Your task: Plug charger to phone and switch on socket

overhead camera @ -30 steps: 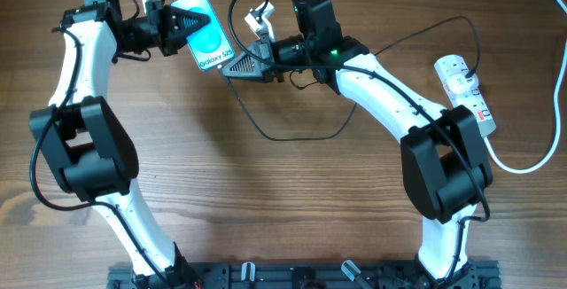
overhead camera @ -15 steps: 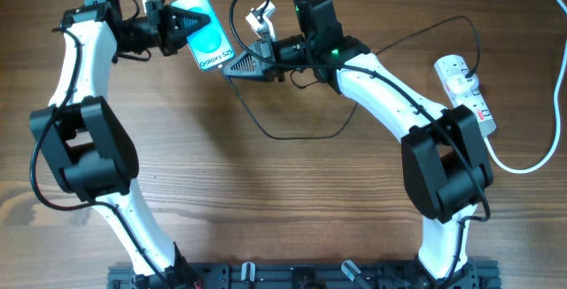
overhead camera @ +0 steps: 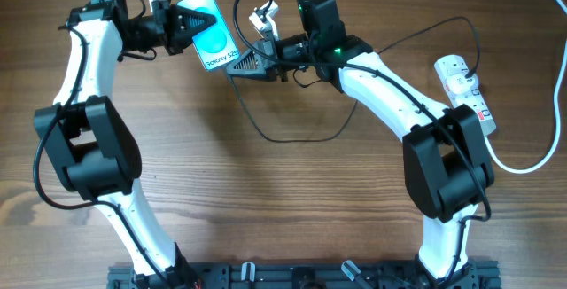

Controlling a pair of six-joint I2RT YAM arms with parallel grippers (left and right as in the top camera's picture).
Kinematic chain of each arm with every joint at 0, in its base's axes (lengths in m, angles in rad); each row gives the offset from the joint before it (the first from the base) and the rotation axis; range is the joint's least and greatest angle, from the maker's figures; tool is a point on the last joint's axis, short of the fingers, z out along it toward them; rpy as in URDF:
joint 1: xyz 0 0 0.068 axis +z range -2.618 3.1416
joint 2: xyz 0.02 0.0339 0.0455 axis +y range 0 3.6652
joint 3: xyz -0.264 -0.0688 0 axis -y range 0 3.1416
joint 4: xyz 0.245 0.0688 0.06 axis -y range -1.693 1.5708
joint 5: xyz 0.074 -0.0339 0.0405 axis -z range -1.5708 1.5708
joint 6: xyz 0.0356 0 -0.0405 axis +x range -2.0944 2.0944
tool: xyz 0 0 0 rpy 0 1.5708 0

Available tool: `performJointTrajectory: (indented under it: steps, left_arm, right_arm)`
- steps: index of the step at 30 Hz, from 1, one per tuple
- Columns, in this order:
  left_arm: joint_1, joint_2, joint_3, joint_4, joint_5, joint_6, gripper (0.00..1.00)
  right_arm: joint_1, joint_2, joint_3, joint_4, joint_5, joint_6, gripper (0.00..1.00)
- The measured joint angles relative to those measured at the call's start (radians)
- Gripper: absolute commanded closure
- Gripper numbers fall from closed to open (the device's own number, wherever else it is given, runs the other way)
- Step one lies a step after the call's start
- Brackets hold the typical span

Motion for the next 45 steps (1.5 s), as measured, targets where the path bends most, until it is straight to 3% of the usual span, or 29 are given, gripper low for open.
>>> performJointTrajectory:
  steps: [9,13,21,25,27,28,32,37,42,45]
  left_arm:
    - [0.0,0.0,0.0,-0.022,-0.002,0.0,0.96]
    - [-0.005,0.0,0.0,-0.011,-0.002,0.0,0.96]
    - [-0.011,0.0,0.0,0.008,-0.022,0.0,0.96]
    - [0.016,0.0,0.0,-0.004,-0.092,-0.002,0.96]
    - [0.017,0.0,0.0,-0.035,-0.174,-0.005,0.96]
    - [0.017,0.0,0.0,-0.049,-0.21,-0.006,0.96]
    - [0.011,0.0,0.0,-0.141,-0.377,0.029,0.96]
    - [-0.061,0.0,0.0,-0.172,-0.552,0.047,0.96]
    - [-0.156,0.0,-0.029,-0.164,-0.667,0.049,0.96]
    - [-0.174,0.005,-0.12,-0.057,-0.705,0.007,0.96]
  right_arm:
    - [0.0,0.0,0.0,0.0,-0.006,0.003,0.94]
    - [0.0,0.0,0.0,-0.014,0.021,0.003,0.73]
    - [-0.008,0.0,0.001,-0.091,0.074,-0.056,0.46]
    - [-0.011,0.0,0.001,-0.093,0.076,-0.086,0.36]
    - [-0.023,0.0,0.001,-0.092,0.071,-0.101,0.28]
    - [-0.034,0.0,0.001,-0.093,0.068,-0.107,0.19]
    - [-0.11,0.0,0.001,-0.113,0.056,-0.137,0.16]
    - [-0.113,0.0,0.001,-0.359,0.174,-0.235,0.17]
    - [-0.098,0.0,0.001,-0.412,0.317,-0.293,0.16]
    - [-0.098,-0.034,0.001,-0.462,0.409,-0.31,0.16]
